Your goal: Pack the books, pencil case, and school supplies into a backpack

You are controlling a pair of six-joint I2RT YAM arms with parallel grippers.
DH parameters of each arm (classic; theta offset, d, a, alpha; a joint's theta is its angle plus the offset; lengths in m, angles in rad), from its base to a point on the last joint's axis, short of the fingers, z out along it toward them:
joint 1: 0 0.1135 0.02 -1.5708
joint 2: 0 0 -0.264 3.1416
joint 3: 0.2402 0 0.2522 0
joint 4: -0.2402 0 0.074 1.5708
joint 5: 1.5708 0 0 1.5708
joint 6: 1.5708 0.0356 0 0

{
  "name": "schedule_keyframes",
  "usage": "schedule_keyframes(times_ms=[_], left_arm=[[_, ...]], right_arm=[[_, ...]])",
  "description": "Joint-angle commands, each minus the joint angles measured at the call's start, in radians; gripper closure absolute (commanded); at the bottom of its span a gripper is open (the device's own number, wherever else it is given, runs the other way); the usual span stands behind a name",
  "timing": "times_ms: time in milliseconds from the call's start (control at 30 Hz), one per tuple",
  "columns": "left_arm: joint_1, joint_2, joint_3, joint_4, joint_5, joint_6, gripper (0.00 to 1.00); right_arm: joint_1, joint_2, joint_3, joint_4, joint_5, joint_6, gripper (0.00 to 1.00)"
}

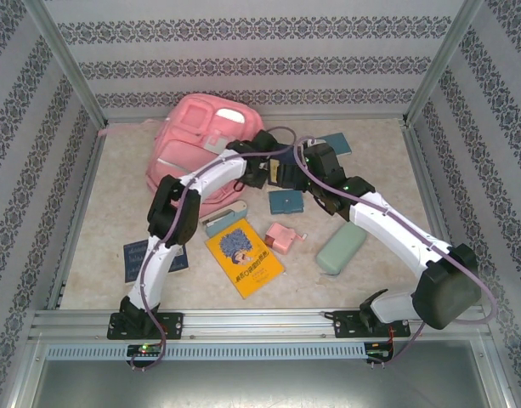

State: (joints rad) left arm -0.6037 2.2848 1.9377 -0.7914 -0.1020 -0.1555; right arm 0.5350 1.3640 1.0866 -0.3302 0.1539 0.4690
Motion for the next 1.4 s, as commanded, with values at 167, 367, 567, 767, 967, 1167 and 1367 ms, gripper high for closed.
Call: schedule_keyframes(times_ms=[167, 367, 567, 767, 967, 1167, 1367], left_arm=[[0.01, -0.151, -0.131, 0.052, -0.066, 0.026, 1.0], [0.034, -0.209, -0.198, 0.055, -0.11, 0.043, 0.96], [0.072, -0.3, -0.32, 0.088, -0.125, 0.04, 0.89], [0.097, -0.355, -0.383, 0.07, -0.148, 0.016, 0.52], [0.121, -0.46, -0.48, 0.067, -0.153, -0.062, 0.52], [0.158, -0.534, -0.582, 0.041, -0.105, -0.179, 0.51], [0.16, -0.567, -0.674, -0.011, -0.052, -0.302, 0.52]], right_arm=[[0.014, 0.0, -0.02, 0.039, -0.009, 0.018, 0.02], [0.026, 0.046, 0.013, 0.033, -0.039, 0.018, 0.02], [0.033, 0.114, 0.056, 0.045, -0.058, 0.021, 0.02], [0.034, 0.251, 0.158, 0.068, -0.086, 0.063, 0.02], [0.015, 0.409, 0.277, 0.104, -0.166, 0.11, 0.09], [-0.002, 0.59, 0.455, 0.041, -0.16, 0.107, 0.15], [-0.04, 0.762, 0.601, -0.023, -0.182, 0.146, 0.26]])
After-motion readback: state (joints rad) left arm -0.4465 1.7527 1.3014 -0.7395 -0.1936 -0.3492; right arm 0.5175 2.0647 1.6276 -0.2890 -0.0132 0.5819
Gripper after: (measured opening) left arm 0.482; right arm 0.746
